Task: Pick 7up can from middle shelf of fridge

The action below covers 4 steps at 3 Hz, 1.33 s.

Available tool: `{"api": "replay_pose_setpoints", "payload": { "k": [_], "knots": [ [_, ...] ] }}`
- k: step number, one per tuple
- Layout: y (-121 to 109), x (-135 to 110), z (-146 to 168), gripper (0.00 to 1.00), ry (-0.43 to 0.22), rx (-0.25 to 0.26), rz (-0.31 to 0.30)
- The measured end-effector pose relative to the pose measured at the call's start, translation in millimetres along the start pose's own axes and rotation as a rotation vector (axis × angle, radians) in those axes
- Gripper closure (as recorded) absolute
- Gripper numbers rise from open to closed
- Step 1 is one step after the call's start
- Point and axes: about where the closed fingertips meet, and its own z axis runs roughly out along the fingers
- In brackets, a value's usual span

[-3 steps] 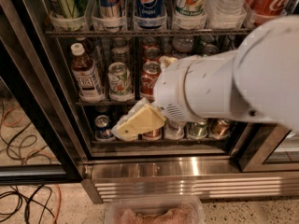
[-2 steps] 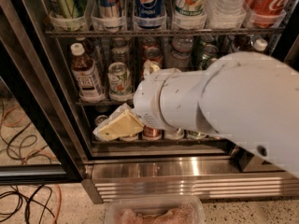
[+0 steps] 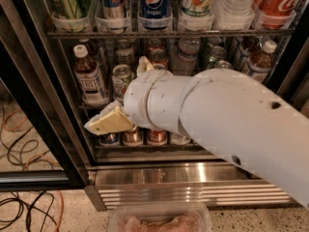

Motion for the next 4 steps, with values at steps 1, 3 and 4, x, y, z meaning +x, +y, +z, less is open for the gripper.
{"api": "replay_pose_setpoints", "payload": {
  "k": [1, 3, 4],
  "knots": [
    [0, 0, 0, 0.0, 0.0, 0.0, 0.0],
    [19, 28, 20, 0.0, 0.006, 0.028, 0.034],
    [33, 49, 29, 0.0, 0.028, 0.028, 0.041]
  ]
}}
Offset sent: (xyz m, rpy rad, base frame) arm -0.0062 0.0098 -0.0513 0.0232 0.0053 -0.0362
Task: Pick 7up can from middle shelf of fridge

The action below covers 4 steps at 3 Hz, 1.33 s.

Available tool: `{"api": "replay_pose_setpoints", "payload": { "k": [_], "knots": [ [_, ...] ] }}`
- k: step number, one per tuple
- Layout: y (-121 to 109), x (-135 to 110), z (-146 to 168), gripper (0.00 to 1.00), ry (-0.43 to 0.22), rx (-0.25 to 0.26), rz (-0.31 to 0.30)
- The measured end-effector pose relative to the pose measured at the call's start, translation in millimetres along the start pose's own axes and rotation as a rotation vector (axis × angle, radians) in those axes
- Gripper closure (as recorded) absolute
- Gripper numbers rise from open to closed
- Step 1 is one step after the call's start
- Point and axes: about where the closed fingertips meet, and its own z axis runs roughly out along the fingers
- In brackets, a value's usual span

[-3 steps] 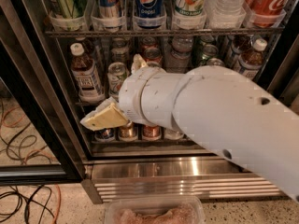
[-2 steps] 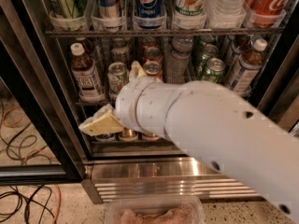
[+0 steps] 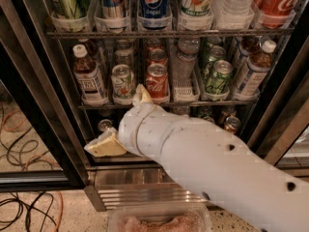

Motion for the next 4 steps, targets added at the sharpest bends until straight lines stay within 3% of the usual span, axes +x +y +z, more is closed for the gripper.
{"api": "replay_pose_setpoints", "payload": {
  "k": [1, 2, 4],
  "knots": [
    [18, 27, 14, 0.0, 0.027, -0.025, 0.033],
    [18, 27, 14, 0.0, 0.027, -0.025, 0.033],
    [28, 22, 52, 0.0, -0.075, -0.026, 0.119]
  ]
}}
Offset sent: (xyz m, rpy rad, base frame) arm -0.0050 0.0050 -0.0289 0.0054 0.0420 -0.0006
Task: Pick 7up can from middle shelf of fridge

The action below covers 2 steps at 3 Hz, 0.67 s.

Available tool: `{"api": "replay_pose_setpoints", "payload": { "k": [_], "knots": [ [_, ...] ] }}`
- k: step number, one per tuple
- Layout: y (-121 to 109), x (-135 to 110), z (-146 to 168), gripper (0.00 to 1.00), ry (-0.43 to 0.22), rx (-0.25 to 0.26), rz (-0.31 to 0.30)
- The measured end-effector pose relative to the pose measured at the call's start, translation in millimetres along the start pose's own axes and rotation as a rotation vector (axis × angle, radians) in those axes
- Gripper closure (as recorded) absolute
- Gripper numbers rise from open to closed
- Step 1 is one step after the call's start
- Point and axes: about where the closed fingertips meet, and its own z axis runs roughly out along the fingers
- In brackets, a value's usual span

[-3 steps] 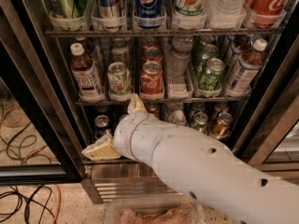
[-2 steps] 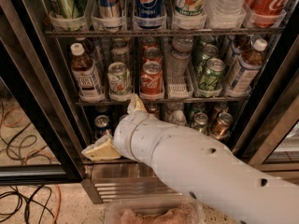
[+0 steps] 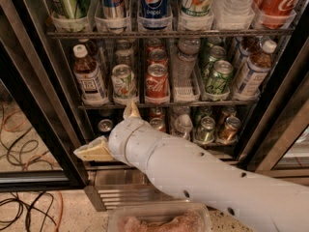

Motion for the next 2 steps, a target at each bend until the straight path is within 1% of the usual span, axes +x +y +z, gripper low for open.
{"api": "replay_pose_setpoints", "payload": {
  "k": [1, 2],
  "knots": [
    [-1.7, 9.8, 7.4, 0.0, -0.038, 0.019, 0.023],
    [-1.7, 10.1, 8.5, 0.0, -0.044, 0.02, 0.027]
  ]
}}
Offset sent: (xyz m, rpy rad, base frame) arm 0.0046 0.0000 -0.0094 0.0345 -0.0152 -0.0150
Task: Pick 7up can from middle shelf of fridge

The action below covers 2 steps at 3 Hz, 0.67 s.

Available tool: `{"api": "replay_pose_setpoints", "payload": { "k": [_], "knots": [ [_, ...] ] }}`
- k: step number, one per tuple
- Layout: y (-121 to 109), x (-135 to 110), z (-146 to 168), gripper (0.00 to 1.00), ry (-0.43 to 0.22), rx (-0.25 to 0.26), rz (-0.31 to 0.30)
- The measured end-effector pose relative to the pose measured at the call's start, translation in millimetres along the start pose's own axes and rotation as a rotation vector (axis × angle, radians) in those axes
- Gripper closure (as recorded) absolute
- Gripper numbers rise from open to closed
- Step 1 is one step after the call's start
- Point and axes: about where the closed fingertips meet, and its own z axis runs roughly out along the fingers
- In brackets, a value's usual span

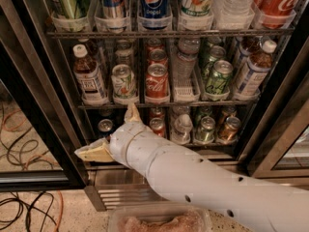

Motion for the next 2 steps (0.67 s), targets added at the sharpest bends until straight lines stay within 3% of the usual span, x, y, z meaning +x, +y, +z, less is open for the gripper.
{"api": "replay_pose_setpoints", "payload": {
  "k": [2],
  "knots": [
    [-14, 3, -3, 0.0, 0.017, 0.034, -0.023]
  ]
}}
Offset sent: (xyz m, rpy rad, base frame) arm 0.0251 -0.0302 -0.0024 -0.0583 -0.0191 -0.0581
